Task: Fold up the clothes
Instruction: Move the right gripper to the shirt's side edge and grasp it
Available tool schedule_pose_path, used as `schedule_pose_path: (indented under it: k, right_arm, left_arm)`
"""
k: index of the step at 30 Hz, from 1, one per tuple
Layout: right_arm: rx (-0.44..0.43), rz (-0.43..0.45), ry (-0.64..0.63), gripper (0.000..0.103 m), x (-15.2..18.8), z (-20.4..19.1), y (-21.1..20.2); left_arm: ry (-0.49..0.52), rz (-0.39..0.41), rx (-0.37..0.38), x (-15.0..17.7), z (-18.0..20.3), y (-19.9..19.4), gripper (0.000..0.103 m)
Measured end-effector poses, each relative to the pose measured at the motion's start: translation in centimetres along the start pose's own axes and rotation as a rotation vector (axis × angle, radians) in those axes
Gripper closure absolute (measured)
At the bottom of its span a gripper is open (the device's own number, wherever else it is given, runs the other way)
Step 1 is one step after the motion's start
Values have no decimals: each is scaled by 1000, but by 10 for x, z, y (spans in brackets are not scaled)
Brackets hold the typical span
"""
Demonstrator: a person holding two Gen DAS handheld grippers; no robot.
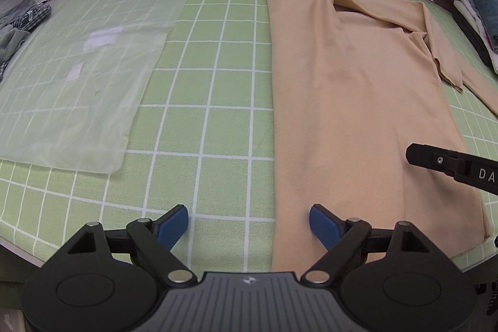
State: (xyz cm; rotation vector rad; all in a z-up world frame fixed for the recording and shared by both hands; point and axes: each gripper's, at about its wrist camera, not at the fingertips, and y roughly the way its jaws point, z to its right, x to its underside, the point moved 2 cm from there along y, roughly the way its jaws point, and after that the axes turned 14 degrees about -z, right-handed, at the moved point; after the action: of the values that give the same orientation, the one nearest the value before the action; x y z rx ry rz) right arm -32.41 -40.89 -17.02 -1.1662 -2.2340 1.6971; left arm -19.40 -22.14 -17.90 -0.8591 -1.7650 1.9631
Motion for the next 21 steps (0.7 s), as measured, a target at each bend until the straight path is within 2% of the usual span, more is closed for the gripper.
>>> schedule_pose_path:
  k: [8,12,16,21]
  right_arm:
    - [-94,3,44,79,6,-10,2]
    - [-155,16,57,84,6,-24,3]
    - [-195,36,46,84,2,-43,0]
    - [-94,71,136,83,-1,-37,-3]
  left_arm:
    - [12,-17,0,1,-1,0,16]
    - [56,-30,11,-1,-3,0,15]
    - [103,-47,21,-6,-6,3,12]
    - [161,-57,33,-7,-9,4,10]
